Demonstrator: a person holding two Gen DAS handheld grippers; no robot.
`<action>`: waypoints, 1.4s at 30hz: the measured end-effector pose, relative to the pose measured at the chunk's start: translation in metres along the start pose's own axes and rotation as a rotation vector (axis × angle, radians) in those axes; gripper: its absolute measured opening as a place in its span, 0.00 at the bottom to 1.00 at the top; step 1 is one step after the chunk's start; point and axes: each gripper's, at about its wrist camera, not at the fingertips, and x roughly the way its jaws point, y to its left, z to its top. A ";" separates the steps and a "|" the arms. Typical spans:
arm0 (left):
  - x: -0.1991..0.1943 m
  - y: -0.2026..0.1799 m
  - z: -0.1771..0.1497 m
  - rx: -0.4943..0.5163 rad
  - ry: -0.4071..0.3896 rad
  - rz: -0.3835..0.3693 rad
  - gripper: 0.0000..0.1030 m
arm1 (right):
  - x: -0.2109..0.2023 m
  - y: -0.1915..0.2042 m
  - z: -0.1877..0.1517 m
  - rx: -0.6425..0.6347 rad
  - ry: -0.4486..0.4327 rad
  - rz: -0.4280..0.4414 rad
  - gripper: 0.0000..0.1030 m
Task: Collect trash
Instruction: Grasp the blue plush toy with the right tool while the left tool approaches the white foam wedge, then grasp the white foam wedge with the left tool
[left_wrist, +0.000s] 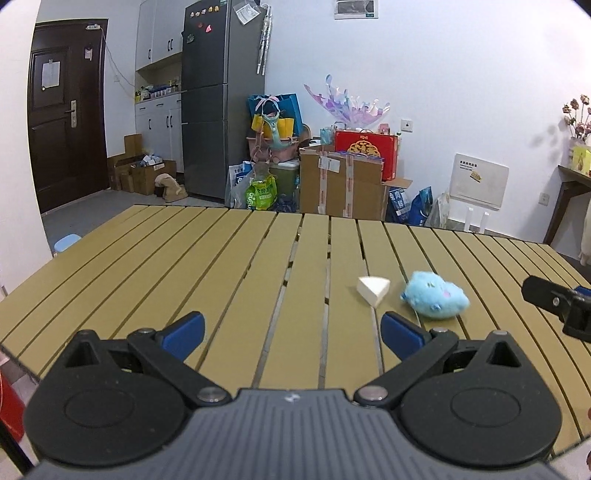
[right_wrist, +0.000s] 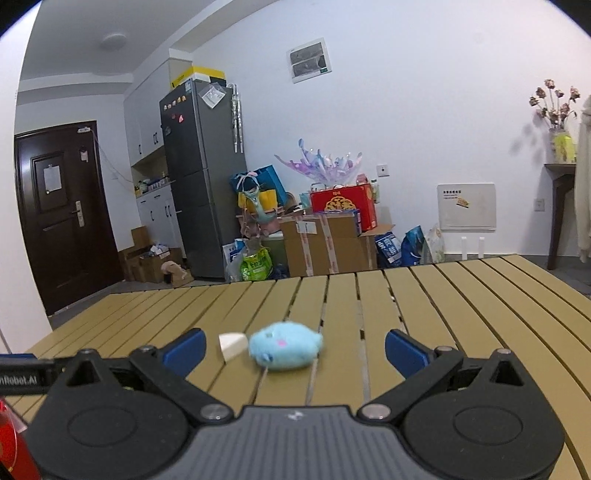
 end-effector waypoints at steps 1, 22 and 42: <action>0.005 0.000 0.003 0.000 0.001 0.011 1.00 | 0.004 0.002 0.003 -0.003 0.006 0.004 1.00; 0.078 0.064 0.021 -0.034 0.073 0.065 1.00 | 0.199 0.040 -0.007 -0.011 0.309 -0.050 1.00; 0.141 -0.034 0.033 0.024 0.142 -0.008 1.00 | 0.175 0.001 -0.007 0.018 0.233 -0.068 0.75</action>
